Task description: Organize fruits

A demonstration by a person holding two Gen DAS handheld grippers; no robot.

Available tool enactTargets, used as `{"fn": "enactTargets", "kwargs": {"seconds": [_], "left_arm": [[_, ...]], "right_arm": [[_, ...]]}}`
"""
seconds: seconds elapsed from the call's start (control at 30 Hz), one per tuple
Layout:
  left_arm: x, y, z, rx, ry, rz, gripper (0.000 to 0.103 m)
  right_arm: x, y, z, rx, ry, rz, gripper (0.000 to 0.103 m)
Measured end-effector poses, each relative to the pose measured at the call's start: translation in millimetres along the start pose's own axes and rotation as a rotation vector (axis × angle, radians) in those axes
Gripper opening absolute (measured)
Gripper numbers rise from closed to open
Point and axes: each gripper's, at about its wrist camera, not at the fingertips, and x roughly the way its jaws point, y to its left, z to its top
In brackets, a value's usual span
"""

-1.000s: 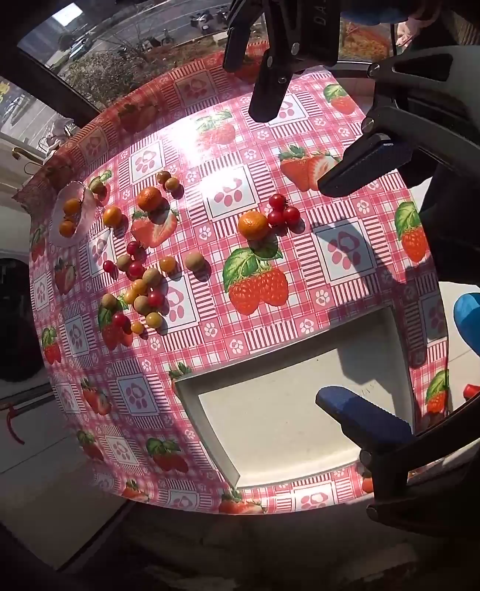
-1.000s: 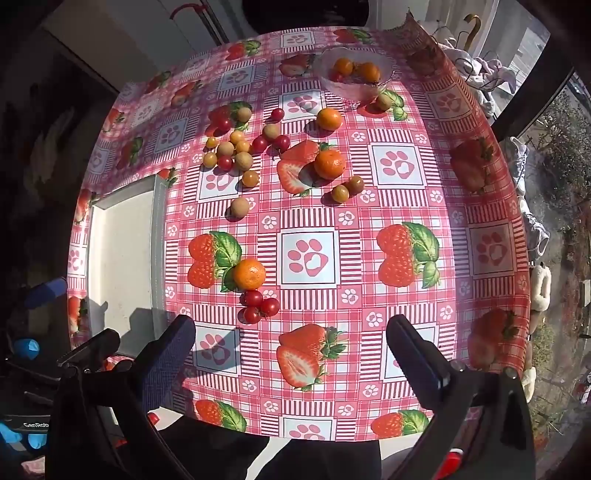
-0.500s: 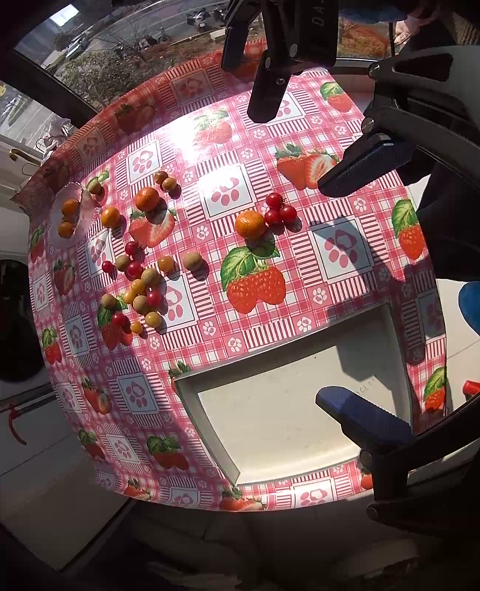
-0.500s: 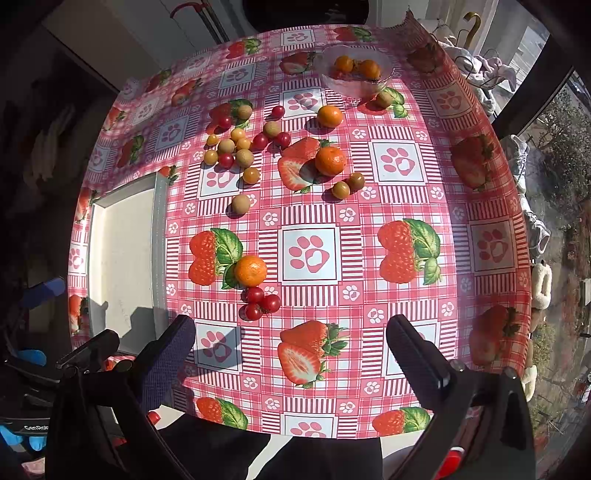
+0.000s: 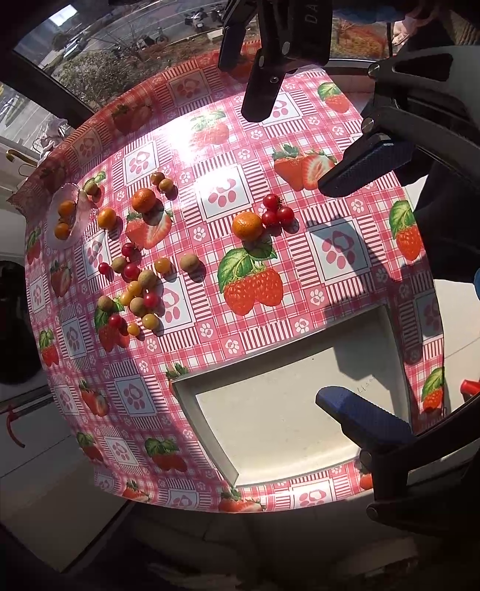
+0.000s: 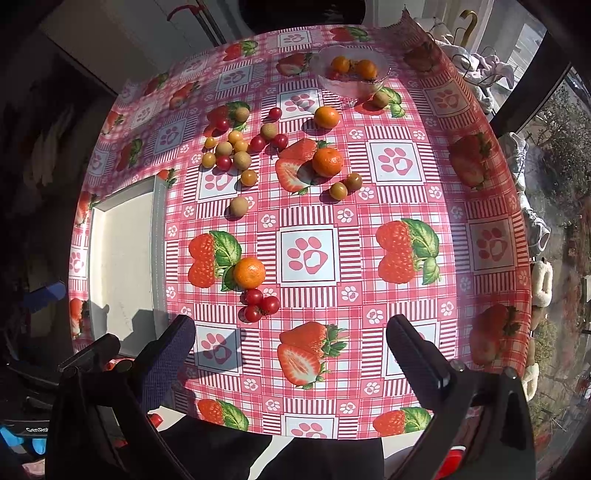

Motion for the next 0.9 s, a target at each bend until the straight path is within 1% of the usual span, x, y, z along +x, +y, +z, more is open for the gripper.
{"fn": "enactTargets", "kwargs": {"seconds": [0.17,0.2,0.27,0.33,0.37,0.4,0.47,0.57,0.6,0.63,0.8,0.9], "left_arm": [[0.9,-2.6,0.1,0.011,0.012,-0.017,0.103],[1.2,-2.5,0.3,0.008,0.02,-0.034,0.103],[2.1,-2.5,0.2,0.008,0.024,-0.042,0.103],[2.2,-3.3,0.5,0.011,0.021,-0.028,0.103],[1.9,-3.4,0.8,0.011,0.024,-0.027,0.103],[1.6,-3.9,1.4,0.014,0.026,-0.021,0.103],[1.6,-4.6,1.8,0.017,0.028,-0.017,0.103],[2.0,-5.1,2.2,0.016,0.032,-0.008,0.103],[2.3,-5.5,2.7,0.015,0.04,0.001,0.103],[2.4,-5.7,2.7,0.014,0.04,0.003,0.103],[4.2,-5.6,3.5,0.011,0.051,0.033,0.103],[6.9,-5.3,3.4,0.008,0.061,0.019,0.103]], "right_arm": [[0.1,-0.2,-0.2,-0.002,-0.015,0.009,0.103],[0.1,-0.2,0.0,-0.001,-0.012,0.01,0.103],[-0.1,-1.8,-0.2,0.001,-0.029,0.016,0.103],[0.9,-4.9,-0.1,0.002,-0.046,0.008,0.103],[1.0,-5.9,0.3,0.004,-0.045,0.009,0.103],[2.7,-6.5,-0.3,0.007,-0.026,-0.021,0.103],[3.6,-7.5,-0.1,0.01,-0.014,-0.035,0.103],[3.1,-8.1,0.0,0.005,-0.028,-0.052,0.103],[2.9,-8.8,-0.2,0.009,-0.032,-0.014,0.103],[3.5,-8.9,0.2,0.01,-0.015,-0.017,0.103],[3.9,-9.2,0.6,0.009,-0.009,-0.032,0.103],[4.0,-10.7,0.7,0.011,-0.002,-0.039,0.103]]}}
